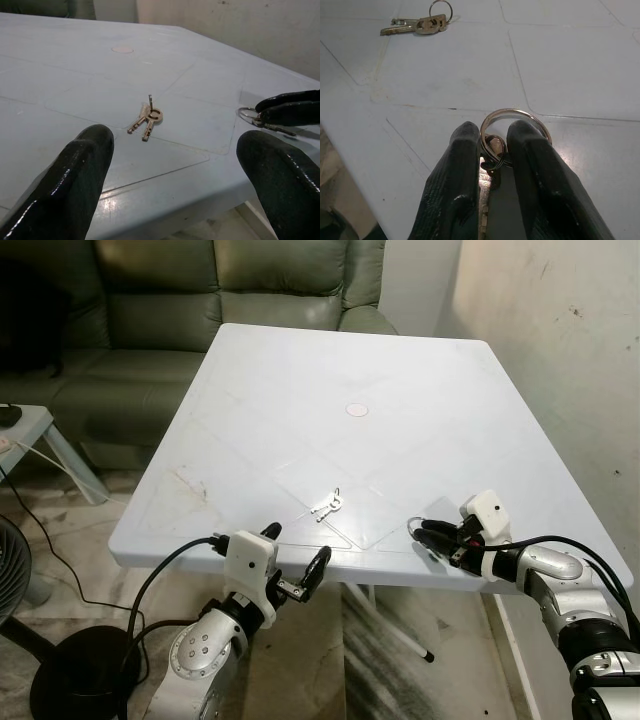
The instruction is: Hang keys on a hook
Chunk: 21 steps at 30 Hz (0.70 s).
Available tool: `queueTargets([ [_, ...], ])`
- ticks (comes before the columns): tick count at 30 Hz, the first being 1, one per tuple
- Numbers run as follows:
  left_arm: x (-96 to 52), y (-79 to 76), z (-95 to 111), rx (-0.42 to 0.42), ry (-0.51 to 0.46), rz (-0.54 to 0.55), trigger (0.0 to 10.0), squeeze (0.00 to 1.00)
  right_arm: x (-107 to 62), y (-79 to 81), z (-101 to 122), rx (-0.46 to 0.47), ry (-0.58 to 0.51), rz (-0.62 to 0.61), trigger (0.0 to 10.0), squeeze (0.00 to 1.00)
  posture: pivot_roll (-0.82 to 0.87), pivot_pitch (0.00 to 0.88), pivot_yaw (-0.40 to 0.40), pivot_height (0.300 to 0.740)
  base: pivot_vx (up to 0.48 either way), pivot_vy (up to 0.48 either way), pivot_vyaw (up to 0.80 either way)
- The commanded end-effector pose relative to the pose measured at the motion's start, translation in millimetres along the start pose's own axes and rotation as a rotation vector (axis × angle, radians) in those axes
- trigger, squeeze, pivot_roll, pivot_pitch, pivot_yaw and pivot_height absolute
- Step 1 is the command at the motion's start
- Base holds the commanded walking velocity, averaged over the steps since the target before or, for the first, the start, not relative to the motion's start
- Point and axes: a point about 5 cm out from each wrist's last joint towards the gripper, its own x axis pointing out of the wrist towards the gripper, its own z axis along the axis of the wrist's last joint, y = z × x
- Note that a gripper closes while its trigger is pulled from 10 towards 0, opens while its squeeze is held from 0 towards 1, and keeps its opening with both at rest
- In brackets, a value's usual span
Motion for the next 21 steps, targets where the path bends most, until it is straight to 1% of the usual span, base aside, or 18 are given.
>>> queueTargets([
  [1, 0.3, 1.0, 2.2, 0.003, 0.000, -0.001, 10.0, 0.00, -2.6, -0.8, -2.9, -0.011, 0.020, 0.003, 10.0, 0.00, 0.03, 0.046, -0.022, 0.740, 0.000, 0.000, 0.00],
  [10, 0.7, 0.2, 2.2, 0.004, -0.002, -0.007, 10.0, 0.00, -2.5, -0.6, -3.0, -0.005, 0.025, 0.013, 10.0, 0.00, 0.02, 0.042, -0.022, 0.740, 0.000, 0.000, 0.00],
  [11, 0.9, 0.1, 2.0, 0.004, -0.002, -0.007, 10.0, 0.00, -2.6, -0.7, -3.1, 0.000, 0.025, 0.014, 10.0, 0.94, 0.02, 0.034, -0.021, 0.740, 0.000, 0.000, 0.00],
  [13, 1.0, 0.1, 1.9, 0.004, -0.002, -0.007, 10.0, 0.00, -2.6, -0.8, -3.2, 0.004, 0.025, 0.014, 10.0, 0.94, 0.02, 0.034, -0.021, 0.740, 0.000, 0.000, 0.00],
  [14, 1.0, 0.1, 1.8, 0.004, -0.002, -0.008, 10.0, 0.00, -2.6, -0.5, -3.3, 0.010, 0.025, 0.021, 10.0, 1.00, 0.02, 0.034, -0.021, 0.740, 0.000, 0.000, 0.00],
  [15, 1.2, 0.3, 2.1, 0.006, -0.003, -0.008, 10.0, 0.00, -2.7, -1.0, -2.4, -0.010, 0.026, 0.015, 10.0, 1.00, 0.02, 0.033, -0.022, 0.740, 0.000, 0.000, 0.00],
  [16, 1.2, 0.3, 2.1, 0.006, -0.003, -0.008, 10.0, 0.00, -2.7, -1.0, -2.4, -0.010, 0.026, 0.015, 10.0, 1.00, 0.02, 0.033, -0.022, 0.740, 0.000, 0.000, 0.00],
  [17, 1.2, 0.3, 2.2, 0.006, -0.003, -0.008, 10.0, 0.00, -2.8, -1.1, -2.2, -0.016, 0.027, 0.014, 10.0, 0.76, 0.02, 0.033, -0.021, 0.740, 0.000, 0.000, 0.00],
  [18, 1.2, 0.3, 2.2, 0.006, -0.003, -0.008, 10.0, 0.00, -2.8, -1.1, -2.2, -0.016, 0.027, 0.014, 10.0, 0.76, 0.02, 0.033, -0.021, 0.740, 0.000, 0.000, 0.00],
  [19, 1.2, 0.3, 2.4, 0.006, -0.003, -0.008, 10.0, 0.00, -2.9, -1.2, -2.0, -0.020, 0.028, 0.014, 10.0, 0.00, 0.03, 0.038, -0.022, 0.740, 0.000, 0.000, 0.00],
  [21, 1.3, 0.4, 2.5, 0.007, -0.003, -0.007, 10.0, 0.00, -3.0, -1.2, -2.0, -0.020, 0.029, 0.016, 10.0, 0.00, 0.03, 0.041, -0.023, 0.740, 0.000, 0.000, 0.00],
])
